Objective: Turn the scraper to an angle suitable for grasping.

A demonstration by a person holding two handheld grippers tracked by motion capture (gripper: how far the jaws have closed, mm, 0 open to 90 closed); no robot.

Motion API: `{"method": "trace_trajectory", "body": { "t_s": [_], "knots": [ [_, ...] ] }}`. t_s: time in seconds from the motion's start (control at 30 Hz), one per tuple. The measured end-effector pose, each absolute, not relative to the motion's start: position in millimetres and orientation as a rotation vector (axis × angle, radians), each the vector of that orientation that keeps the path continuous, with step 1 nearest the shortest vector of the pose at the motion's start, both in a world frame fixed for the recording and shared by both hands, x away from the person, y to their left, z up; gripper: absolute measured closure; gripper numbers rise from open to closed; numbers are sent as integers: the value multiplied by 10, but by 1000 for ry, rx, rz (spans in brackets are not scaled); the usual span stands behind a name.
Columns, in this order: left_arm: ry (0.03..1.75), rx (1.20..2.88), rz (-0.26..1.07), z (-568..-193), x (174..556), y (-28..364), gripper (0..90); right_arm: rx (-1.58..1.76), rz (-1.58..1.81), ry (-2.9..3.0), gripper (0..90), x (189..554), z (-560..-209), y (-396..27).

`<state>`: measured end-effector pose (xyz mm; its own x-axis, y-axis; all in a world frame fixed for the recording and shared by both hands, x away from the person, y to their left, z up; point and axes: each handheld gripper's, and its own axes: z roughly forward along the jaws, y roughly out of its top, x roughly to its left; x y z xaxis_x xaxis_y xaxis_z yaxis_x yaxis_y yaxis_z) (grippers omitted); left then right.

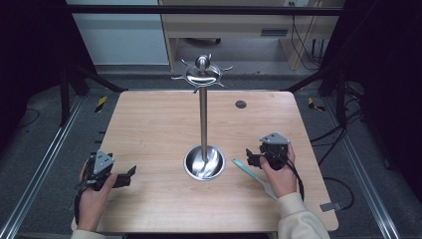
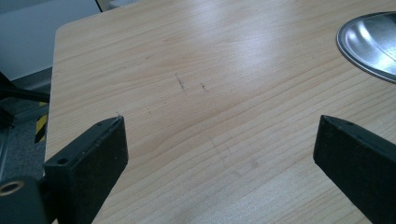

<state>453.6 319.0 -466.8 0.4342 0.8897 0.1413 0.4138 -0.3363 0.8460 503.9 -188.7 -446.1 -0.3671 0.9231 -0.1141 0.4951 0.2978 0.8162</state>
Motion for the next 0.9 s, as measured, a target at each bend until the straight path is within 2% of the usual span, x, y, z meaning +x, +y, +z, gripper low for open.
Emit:
{"method": "trace_trajectory", "body": {
  "t_s": [0.17, 0.53, 0.57, 0.63, 0.73, 0.83, 0.87, 0.9],
  "knots": [
    [1100, 1925, 796, -4665, 4529, 3196, 28, 1211, 966, 2010, 162, 5015, -4423, -1832],
    [1091, 1936, 797, -4666, 4530, 3184, 28, 1141, 970, 2105, 179, 4994, -4408, -1616],
    [1090, 1940, 793, -4669, 4533, 3179, 28, 1100, 951, 2138, 248, 4977, -4417, -1555],
    [1090, 1942, 793, -4672, 4536, 3177, 28, 1083, 947, 2153, 254, 4973, -4426, -1526],
    [1090, 1944, 791, -4677, 4546, 3171, 28, 1035, 942, 2244, 381, 4954, -4460, -1439],
    [1090, 1945, 790, -4677, 4545, 3170, 28, 1022, 942, 2284, 430, 4946, -4467, -1416],
    [1088, 1952, 790, -4675, 4542, 3171, 28, 1018, 940, 2297, 466, 4939, -4471, -1406],
    [1088, 1951, 791, -4675, 4538, 3169, 28, 1004, 940, 2329, 548, 4929, -4480, -1391]
  ]
}}
